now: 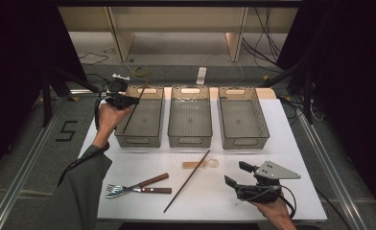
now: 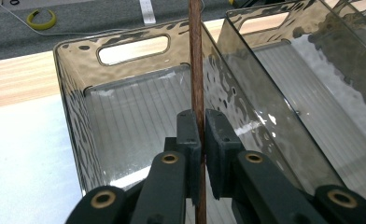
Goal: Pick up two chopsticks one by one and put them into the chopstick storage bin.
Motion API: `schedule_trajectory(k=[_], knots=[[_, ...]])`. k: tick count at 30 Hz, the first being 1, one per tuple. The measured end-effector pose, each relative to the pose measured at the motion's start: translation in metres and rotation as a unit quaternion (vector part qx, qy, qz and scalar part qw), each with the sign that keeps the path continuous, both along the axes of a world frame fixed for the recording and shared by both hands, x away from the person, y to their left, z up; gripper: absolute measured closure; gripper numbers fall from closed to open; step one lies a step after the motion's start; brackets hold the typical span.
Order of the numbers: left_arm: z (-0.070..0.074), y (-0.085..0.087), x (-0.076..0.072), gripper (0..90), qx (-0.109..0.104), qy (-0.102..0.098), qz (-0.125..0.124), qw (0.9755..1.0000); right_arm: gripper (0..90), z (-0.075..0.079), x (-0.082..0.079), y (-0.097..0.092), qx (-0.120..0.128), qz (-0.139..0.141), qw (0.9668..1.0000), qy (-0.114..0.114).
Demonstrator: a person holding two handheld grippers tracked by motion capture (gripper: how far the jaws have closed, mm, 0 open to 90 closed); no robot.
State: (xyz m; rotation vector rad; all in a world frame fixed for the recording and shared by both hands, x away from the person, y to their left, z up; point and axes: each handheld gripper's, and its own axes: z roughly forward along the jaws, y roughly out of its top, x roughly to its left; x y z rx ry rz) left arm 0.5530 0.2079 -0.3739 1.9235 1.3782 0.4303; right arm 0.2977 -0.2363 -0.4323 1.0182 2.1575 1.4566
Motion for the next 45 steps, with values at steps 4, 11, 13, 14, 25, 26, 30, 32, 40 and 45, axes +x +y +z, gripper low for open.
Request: schedule_trajectory(k=[4,11,13,14,25,26,30,32,40,45], knots=[[-0.005,0.000,0.003,84.0,0.007,0.001,0.003,1.0000,27.0,0.000,0.000,0.000,0.001,0.001,1.0000,0.000],[-0.009,-0.002,0.006,66.0,0.007,0.009,0.015,0.9998,27.1,0.000,0.000,0.000,0.000,0.003,1.0000,0.000],[-0.008,-0.004,0.004,60.4,0.006,0.004,0.018,0.9998,27.1,0.000,0.000,0.000,0.001,0.002,1.0000,0.000],[-0.007,-0.004,0.003,55.0,0.000,0.006,0.020,0.9998,27.1,0.000,0.000,0.000,0.001,0.001,1.0000,0.001],[0.006,-0.016,-0.033,28.5,-0.069,0.028,-0.014,0.9971,27.1,0.000,0.000,0.000,-0.002,0.000,1.0000,0.000],[0.007,-0.018,-0.039,27.4,-0.079,0.028,-0.018,0.9964,27.1,0.000,0.000,0.000,-0.001,-0.001,1.0000,0.000],[0.005,-0.026,-0.063,24.7,-0.087,0.025,-0.034,0.9953,27.1,0.000,-0.001,0.000,-0.002,-0.002,1.0000,0.000],[0.004,-0.030,-0.072,23.9,-0.089,0.024,-0.043,0.9948,27.1,0.000,-0.001,0.000,-0.002,-0.002,1.0000,0.000],[0.002,-0.046,-0.095,20.3,-0.082,0.015,-0.076,0.9936,27.0,0.001,-0.002,0.001,-0.005,0.000,1.0000,-0.005],[-0.009,-0.064,-0.104,18.6,-0.066,0.032,-0.098,0.9925,27.1,0.001,-0.002,0.001,-0.005,0.000,1.0000,-0.006]])
